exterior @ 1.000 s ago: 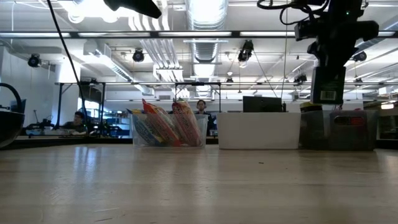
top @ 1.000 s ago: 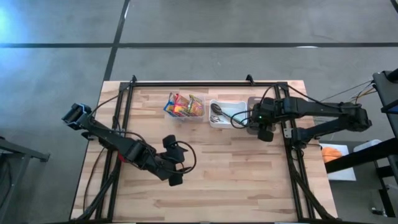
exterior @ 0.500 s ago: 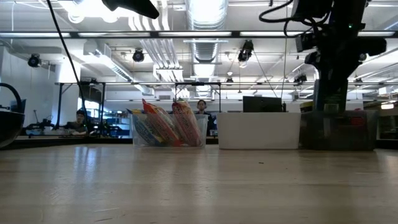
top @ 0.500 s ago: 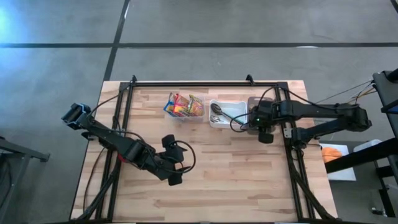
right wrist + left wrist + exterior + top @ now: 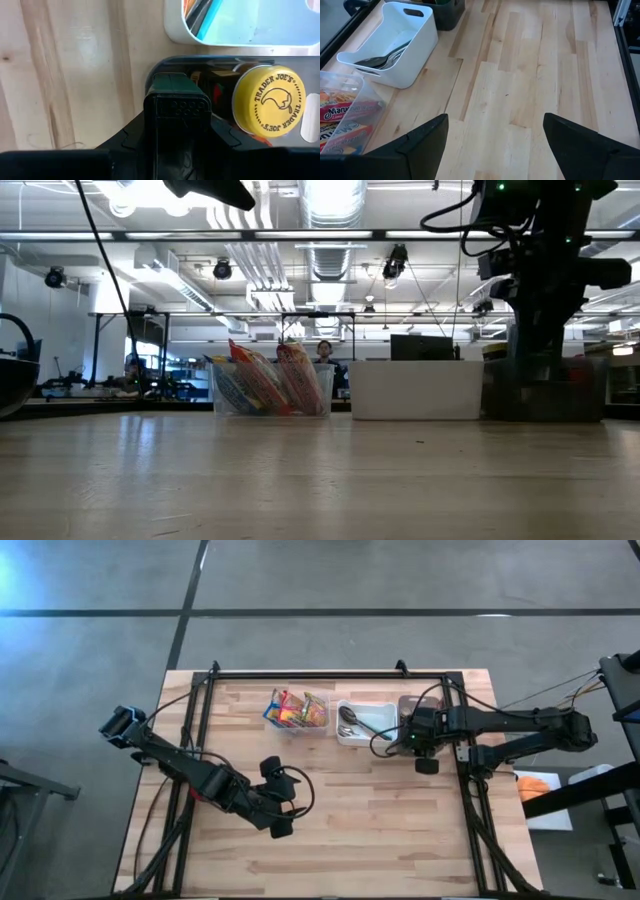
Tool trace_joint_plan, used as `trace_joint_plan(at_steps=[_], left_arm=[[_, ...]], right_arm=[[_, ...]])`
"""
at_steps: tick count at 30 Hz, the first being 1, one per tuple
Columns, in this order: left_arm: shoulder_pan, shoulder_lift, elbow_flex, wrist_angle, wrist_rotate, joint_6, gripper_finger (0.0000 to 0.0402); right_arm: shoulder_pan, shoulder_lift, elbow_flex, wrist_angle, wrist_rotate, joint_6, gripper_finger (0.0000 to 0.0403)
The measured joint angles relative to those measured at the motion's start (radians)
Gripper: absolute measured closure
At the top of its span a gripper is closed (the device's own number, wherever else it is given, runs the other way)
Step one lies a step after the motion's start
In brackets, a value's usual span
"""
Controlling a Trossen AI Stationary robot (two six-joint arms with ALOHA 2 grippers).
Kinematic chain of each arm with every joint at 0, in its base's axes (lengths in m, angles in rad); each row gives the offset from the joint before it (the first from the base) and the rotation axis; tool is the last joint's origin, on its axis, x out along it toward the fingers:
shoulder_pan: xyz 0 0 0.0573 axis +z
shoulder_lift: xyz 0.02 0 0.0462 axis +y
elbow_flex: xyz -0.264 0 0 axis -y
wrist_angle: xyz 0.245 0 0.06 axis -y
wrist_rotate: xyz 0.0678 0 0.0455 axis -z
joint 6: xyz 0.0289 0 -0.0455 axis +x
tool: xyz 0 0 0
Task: Pick & Place Food Item
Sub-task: Put the black seasoning can into the black bin
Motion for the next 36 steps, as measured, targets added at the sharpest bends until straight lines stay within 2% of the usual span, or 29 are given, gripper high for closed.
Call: trace_joint_plan(at_steps=[13,17,28,36], left_arm=[[0.0,0.0,0.0,0.0,0.0,0.0,0.0073],[0.0,0.0,0.0,0.001,0.0,0.0,0.0073],[0.0,0.0,0.0,0.001,0.0,-0.001,0.0073],[0.0,0.0,0.0,0.0,0.0,-0.001,0.0073]], right_arm=[[-0.009,0.0,-0.005,0.026,-0.005,0.003,0.0287],[-0.047,0.0,-0.008,0.03,-0.019,0.001,0.0287],[-0.222,0.0,-0.012,0.053,-0.154,-0.032,0.0287],[-0.255,0.0,-0.023,0.065,-0.167,-0.035,0.0287]])
